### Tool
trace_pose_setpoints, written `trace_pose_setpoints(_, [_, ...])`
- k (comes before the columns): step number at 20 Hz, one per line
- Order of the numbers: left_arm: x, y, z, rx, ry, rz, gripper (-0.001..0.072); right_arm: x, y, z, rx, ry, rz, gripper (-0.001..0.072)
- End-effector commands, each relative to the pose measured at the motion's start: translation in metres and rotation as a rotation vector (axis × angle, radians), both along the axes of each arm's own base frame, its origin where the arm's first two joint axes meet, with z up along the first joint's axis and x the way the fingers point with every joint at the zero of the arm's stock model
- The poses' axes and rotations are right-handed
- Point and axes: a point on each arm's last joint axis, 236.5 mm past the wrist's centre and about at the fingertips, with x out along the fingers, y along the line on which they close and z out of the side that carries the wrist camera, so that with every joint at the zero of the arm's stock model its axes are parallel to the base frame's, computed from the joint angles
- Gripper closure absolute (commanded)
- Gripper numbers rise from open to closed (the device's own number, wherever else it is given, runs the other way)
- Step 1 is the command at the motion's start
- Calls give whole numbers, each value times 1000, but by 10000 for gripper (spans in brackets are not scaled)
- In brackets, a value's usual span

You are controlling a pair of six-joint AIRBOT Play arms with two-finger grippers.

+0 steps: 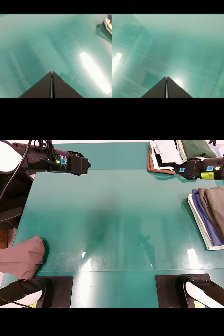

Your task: Fold the shirts.

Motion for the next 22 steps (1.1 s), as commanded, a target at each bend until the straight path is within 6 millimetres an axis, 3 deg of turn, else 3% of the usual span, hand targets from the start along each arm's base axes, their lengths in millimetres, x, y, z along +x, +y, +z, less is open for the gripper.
trace_pose_setpoints(1, [0, 0, 0, 0, 0, 0, 682, 0, 0, 1, 1, -3, 0, 693])
trace_pose_setpoints(11, [0, -1, 1, -11, 5, 2, 682, 0, 1, 0, 1, 1, 2, 694])
trace_pose_setpoints(14, [6, -2, 16, -57, -41, 18, 682, -2, 1, -1, 0, 7, 7, 694])
trace_pose_setpoints(15, [3, 7, 14, -36, -23, 26, 683, -2, 1, -1, -1, 7, 7, 694])
trace_pose_setpoints(17, [-13, 49, 10, 41, 38, 86, 683, -2, 1, -1, 0, 8, 7, 694])
trace_pose_setpoints(20, [-48, 138, -9, 222, 97, 258, 683, -3, 2, -1, -1, 10, 9, 694])
trace_pose_setpoints(22, [-80, 197, -42, 358, 171, 383, 682, -3, 2, -2, -1, 12, 10, 694])
